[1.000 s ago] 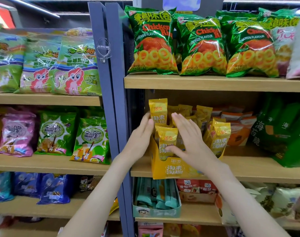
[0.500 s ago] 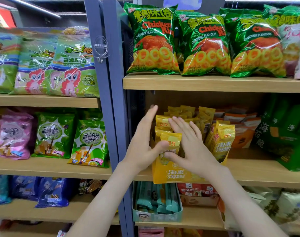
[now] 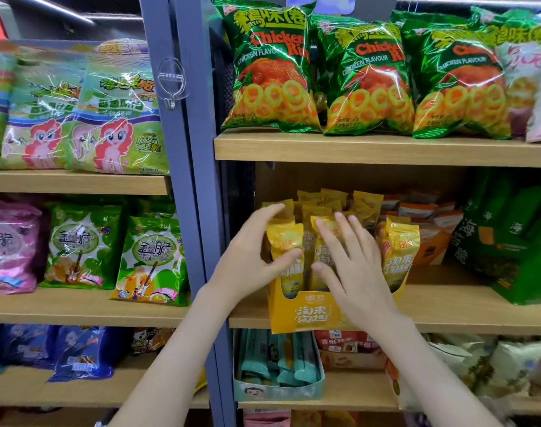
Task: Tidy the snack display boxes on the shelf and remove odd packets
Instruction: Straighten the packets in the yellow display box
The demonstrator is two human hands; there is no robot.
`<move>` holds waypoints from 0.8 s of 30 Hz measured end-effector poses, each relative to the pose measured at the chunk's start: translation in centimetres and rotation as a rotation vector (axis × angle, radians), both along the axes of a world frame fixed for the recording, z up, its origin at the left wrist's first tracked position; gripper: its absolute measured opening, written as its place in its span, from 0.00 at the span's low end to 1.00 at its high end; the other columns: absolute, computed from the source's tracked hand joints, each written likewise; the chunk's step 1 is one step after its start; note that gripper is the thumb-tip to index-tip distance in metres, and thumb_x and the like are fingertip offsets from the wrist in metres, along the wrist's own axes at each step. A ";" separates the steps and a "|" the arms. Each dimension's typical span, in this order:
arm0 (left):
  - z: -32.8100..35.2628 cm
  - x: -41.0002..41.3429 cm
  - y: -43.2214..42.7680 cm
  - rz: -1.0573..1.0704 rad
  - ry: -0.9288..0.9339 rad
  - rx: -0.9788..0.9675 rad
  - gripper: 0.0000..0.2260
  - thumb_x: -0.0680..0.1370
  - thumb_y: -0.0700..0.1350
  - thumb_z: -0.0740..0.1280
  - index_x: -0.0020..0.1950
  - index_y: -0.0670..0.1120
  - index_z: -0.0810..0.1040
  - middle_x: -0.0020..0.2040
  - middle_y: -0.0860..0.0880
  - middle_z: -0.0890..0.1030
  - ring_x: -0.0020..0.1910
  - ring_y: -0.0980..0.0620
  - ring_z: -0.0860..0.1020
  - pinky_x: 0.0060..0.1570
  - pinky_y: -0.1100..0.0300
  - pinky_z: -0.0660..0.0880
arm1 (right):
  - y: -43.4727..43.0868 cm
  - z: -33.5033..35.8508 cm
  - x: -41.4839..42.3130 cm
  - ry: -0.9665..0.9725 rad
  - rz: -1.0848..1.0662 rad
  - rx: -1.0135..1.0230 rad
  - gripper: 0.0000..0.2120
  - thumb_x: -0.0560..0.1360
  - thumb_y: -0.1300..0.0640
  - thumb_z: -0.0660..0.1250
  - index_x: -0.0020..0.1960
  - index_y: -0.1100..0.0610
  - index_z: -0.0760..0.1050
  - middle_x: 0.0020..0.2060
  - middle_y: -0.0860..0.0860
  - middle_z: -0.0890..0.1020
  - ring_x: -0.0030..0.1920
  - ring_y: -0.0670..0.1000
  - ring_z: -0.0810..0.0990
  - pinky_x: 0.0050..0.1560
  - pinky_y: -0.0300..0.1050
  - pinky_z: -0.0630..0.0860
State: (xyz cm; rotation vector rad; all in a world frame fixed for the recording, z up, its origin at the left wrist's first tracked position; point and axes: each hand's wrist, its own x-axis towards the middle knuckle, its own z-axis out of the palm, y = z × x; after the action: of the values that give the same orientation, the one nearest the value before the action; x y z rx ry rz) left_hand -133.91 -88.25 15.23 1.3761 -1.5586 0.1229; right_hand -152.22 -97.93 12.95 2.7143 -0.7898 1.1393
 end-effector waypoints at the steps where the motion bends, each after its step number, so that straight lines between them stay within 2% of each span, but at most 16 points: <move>1: 0.1 -0.1 0.1 -0.006 0.046 -0.010 0.32 0.75 0.56 0.70 0.74 0.63 0.56 0.73 0.63 0.62 0.74 0.62 0.61 0.72 0.58 0.63 | 0.2 -0.1 0.1 -0.035 -0.056 -0.010 0.27 0.81 0.40 0.50 0.78 0.46 0.54 0.77 0.53 0.55 0.76 0.55 0.53 0.71 0.57 0.58; 3: -0.1 -0.4 0.1 0.032 -0.023 -0.077 0.33 0.77 0.52 0.69 0.76 0.61 0.54 0.77 0.57 0.57 0.77 0.56 0.55 0.75 0.56 0.59 | 0.6 -0.3 0.4 -0.089 -0.126 -0.028 0.27 0.79 0.43 0.55 0.77 0.47 0.59 0.74 0.56 0.60 0.69 0.58 0.63 0.63 0.57 0.69; 5: -0.5 -1.0 0.0 0.097 -0.221 -0.162 0.28 0.78 0.50 0.66 0.76 0.53 0.60 0.79 0.49 0.54 0.79 0.49 0.52 0.75 0.45 0.58 | 0.9 -0.4 0.6 -0.122 -0.107 -0.032 0.27 0.79 0.44 0.59 0.76 0.48 0.60 0.71 0.57 0.63 0.63 0.56 0.66 0.57 0.54 0.73; 7: -0.9 -1.7 -0.3 0.153 -0.315 -0.195 0.24 0.79 0.52 0.65 0.74 0.50 0.67 0.79 0.45 0.55 0.79 0.46 0.52 0.73 0.37 0.57 | 1.1 -0.3 0.8 -0.152 -0.053 0.013 0.28 0.78 0.45 0.61 0.76 0.49 0.61 0.72 0.59 0.64 0.62 0.55 0.67 0.56 0.50 0.74; 10: -1.3 -2.4 -0.9 0.243 -0.337 -0.163 0.22 0.80 0.54 0.62 0.72 0.48 0.70 0.76 0.42 0.63 0.76 0.43 0.59 0.71 0.37 0.62 | 1.4 -0.1 1.2 -0.179 -0.003 0.062 0.29 0.78 0.49 0.63 0.76 0.50 0.60 0.73 0.60 0.62 0.68 0.58 0.68 0.59 0.49 0.74; 12: -1.5 -2.7 -1.0 0.253 -0.333 -0.138 0.22 0.80 0.54 0.61 0.71 0.46 0.70 0.72 0.41 0.69 0.72 0.44 0.66 0.68 0.43 0.69 | 1.5 -0.2 1.4 -0.195 0.025 0.099 0.30 0.78 0.54 0.66 0.77 0.50 0.59 0.74 0.59 0.60 0.71 0.59 0.66 0.61 0.49 0.74; 14: -1.7 -2.9 -0.9 0.245 -0.363 -0.159 0.21 0.80 0.53 0.61 0.70 0.44 0.72 0.70 0.41 0.71 0.69 0.45 0.70 0.66 0.49 0.71 | 1.8 -0.3 1.4 -0.235 0.059 0.108 0.30 0.78 0.58 0.66 0.77 0.50 0.60 0.75 0.58 0.59 0.72 0.57 0.65 0.61 0.46 0.73; 17: -2.0 -2.9 -0.5 0.265 -0.436 -0.212 0.20 0.80 0.53 0.62 0.68 0.43 0.73 0.69 0.40 0.73 0.67 0.43 0.72 0.65 0.51 0.71 | 2.4 0.1 1.1 -0.352 0.117 0.026 0.29 0.77 0.62 0.67 0.76 0.53 0.62 0.74 0.58 0.62 0.69 0.50 0.65 0.67 0.36 0.64; 19: -2.2 -3.1 -0.4 0.303 -0.455 -0.217 0.20 0.81 0.53 0.62 0.69 0.45 0.70 0.69 0.39 0.72 0.67 0.42 0.72 0.66 0.48 0.71 | 2.6 0.9 0.6 -0.456 0.154 -0.065 0.28 0.78 0.62 0.64 0.75 0.54 0.61 0.74 0.59 0.61 0.69 0.44 0.63 0.68 0.31 0.60; 21: -2.2 -3.4 -0.2 0.351 -0.438 -0.189 0.20 0.81 0.54 0.60 0.71 0.47 0.67 0.72 0.38 0.69 0.71 0.39 0.68 0.67 0.41 0.68 | 2.8 1.9 -0.1 -0.544 0.204 -0.148 0.27 0.79 0.60 0.62 0.76 0.53 0.58 0.73 0.59 0.60 0.71 0.39 0.60 0.69 0.35 0.62; 24: -2.0 -4.6 0.4 0.393 -0.403 -0.146 0.23 0.83 0.58 0.55 0.76 0.50 0.63 0.77 0.37 0.59 0.77 0.38 0.56 0.72 0.36 0.58 | 3.3 2.6 -1.5 -0.611 0.292 -0.280 0.29 0.79 0.61 0.62 0.76 0.49 0.56 0.75 0.53 0.58 0.74 0.40 0.55 0.71 0.37 0.61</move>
State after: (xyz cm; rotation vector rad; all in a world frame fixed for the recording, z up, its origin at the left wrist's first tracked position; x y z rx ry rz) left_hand -138.53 -87.81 13.23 1.5915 -1.5400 0.7798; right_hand -153.76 -94.63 15.57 2.3042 -0.2377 2.0171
